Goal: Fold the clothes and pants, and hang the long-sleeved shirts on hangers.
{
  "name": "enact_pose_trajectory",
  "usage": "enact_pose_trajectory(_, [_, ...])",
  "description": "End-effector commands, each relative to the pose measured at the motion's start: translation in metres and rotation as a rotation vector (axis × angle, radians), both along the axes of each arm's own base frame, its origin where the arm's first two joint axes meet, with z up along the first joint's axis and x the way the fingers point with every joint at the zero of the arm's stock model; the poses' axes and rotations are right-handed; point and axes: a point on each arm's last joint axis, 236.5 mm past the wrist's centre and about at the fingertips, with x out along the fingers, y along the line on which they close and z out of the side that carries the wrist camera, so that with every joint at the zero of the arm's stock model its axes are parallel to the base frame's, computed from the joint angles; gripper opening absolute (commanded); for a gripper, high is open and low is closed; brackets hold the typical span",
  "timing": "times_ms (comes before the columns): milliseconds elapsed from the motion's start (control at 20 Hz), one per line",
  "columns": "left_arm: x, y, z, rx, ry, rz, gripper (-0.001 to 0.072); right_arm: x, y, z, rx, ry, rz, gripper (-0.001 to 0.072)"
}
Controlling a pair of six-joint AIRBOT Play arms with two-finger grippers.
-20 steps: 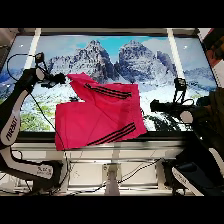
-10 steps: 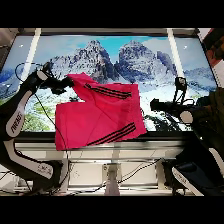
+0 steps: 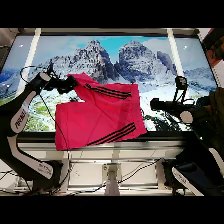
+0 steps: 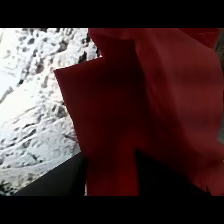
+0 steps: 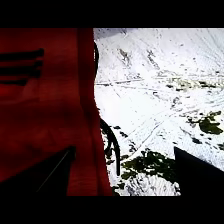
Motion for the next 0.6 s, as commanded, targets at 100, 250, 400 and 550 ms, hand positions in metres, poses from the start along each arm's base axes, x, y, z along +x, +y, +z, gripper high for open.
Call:
enact_pose_trajectory(100, [0.008,-0.014,-0.001,0.004,-0.048,-0.025,0.0013,0.002,0.022,-0.014,0.099,0.049,0.011,0.0609])
enact_pose_trajectory(250, [0.003,-0.019,0.014,0.016,-0.072,-0.095,0.0013,0.014,0.029,-0.034,0.133,0.094,-0.012,0.0481])
enact_pose_trajectory(400, [-0.009,-0.023,0.053,0.018,-0.109,-0.185,0.0012,0.038,0.039,-0.038,0.117,0.12,0.042,0.044])
enact_pose_trajectory(550, [-0.042,-0.016,0.085,0.105,-0.083,-0.312,0.0013,0.067,0.048,-0.023,0.091,0.123,0.111,0.0364])
